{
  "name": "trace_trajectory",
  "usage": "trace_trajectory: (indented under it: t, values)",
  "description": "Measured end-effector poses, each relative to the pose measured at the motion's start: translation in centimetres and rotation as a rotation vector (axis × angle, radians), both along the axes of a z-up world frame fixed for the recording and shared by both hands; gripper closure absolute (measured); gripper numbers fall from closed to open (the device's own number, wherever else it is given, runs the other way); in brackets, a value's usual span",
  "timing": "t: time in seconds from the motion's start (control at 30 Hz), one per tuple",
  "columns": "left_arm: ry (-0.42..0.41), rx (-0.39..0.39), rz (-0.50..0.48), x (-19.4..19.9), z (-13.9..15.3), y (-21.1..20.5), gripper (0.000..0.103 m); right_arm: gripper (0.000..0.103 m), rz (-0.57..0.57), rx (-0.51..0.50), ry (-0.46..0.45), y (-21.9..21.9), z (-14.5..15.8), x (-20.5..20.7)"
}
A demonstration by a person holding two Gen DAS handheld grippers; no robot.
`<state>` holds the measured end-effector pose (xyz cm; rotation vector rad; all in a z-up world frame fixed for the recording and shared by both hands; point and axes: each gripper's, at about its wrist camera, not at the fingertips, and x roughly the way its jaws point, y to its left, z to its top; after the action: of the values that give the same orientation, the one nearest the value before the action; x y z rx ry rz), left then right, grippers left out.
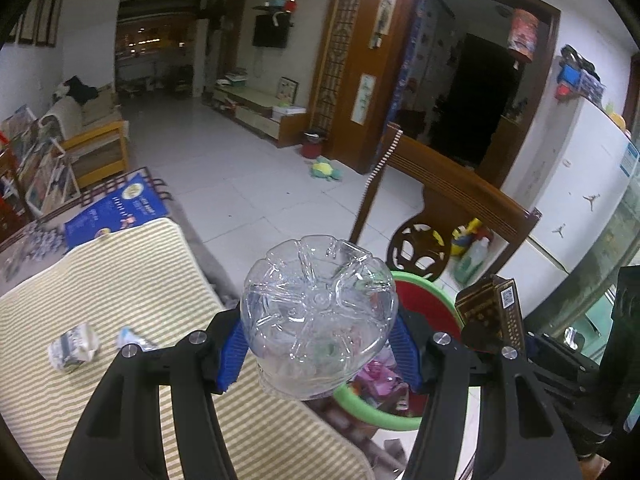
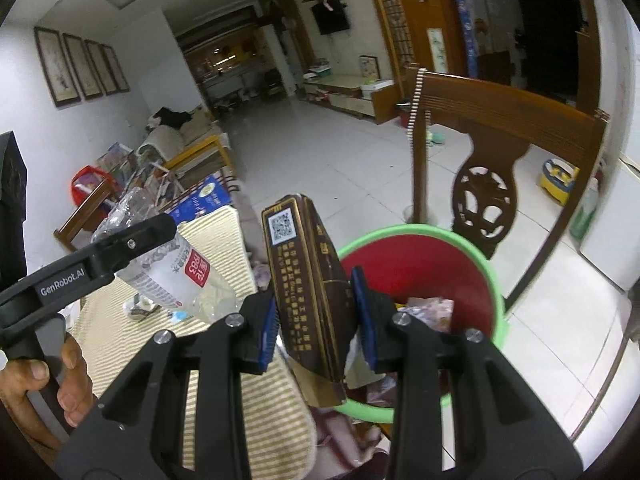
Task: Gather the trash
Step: 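Carry the plastic bottle and brown snack box over the red bucket with both tools, then open both tools over the red bucket to drop the bottle and box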
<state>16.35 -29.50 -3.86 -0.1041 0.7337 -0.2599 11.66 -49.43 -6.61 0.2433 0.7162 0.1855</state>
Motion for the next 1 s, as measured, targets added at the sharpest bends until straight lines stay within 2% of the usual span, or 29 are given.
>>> trace_trajectory:
  t: [0.53,0.9,0.97,1.0]
  values:
    - [0.041,0.014,-0.128,3.5,-1.5,-6.9,0.045,0.07,-0.113,0.024,0.046,-6.1,-1.6,1.4]
    - [0.126,0.012,-0.184,6.1,-3.8,-9.2,0.045,0.07,-0.11,0.05,0.128,-6.9,-4.1,3.1]
    - [0.152,0.018,-0.199,6.5,-4.6,-9.5,0.044,0.067,-0.096,0.055,0.15,-6.7,-4.5,3.6]
    - [0.158,0.02,-0.199,6.5,-4.8,-9.5,0.035,0.06,-0.101,0.049,0.165,-6.6,-4.9,3.9]
